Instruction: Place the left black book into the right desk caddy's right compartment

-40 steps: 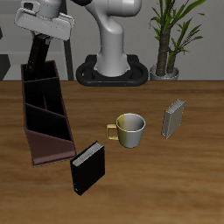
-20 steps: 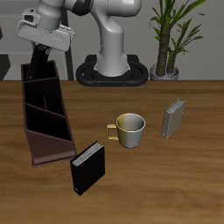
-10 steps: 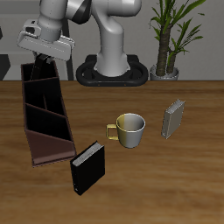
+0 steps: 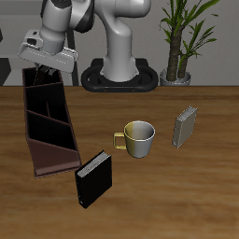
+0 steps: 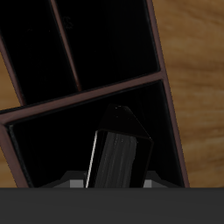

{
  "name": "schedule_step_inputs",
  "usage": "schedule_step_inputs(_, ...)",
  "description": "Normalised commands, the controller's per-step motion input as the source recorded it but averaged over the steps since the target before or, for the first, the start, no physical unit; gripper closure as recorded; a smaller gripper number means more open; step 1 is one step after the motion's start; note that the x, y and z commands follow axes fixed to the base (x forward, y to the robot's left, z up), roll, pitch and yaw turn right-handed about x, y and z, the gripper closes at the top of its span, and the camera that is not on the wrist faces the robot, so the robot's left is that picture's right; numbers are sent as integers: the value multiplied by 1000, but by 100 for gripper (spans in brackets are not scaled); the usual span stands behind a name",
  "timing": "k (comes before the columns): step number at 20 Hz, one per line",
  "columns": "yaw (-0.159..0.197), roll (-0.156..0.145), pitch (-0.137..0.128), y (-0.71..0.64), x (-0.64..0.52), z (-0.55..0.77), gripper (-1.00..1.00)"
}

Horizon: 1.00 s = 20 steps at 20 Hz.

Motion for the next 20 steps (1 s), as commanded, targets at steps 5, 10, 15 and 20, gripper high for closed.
schedule_step_inputs(5, -19, -6, 45, -46, 18, -261, 100)
schedule_step_inputs(10, 5, -61, 41, -109, 42, -196, -100)
schedule_step_inputs(15, -22, -7, 18, -57, 8, 40, -100)
schedule_step_inputs(20, -1, -1, -14, 36, 6, 119, -100)
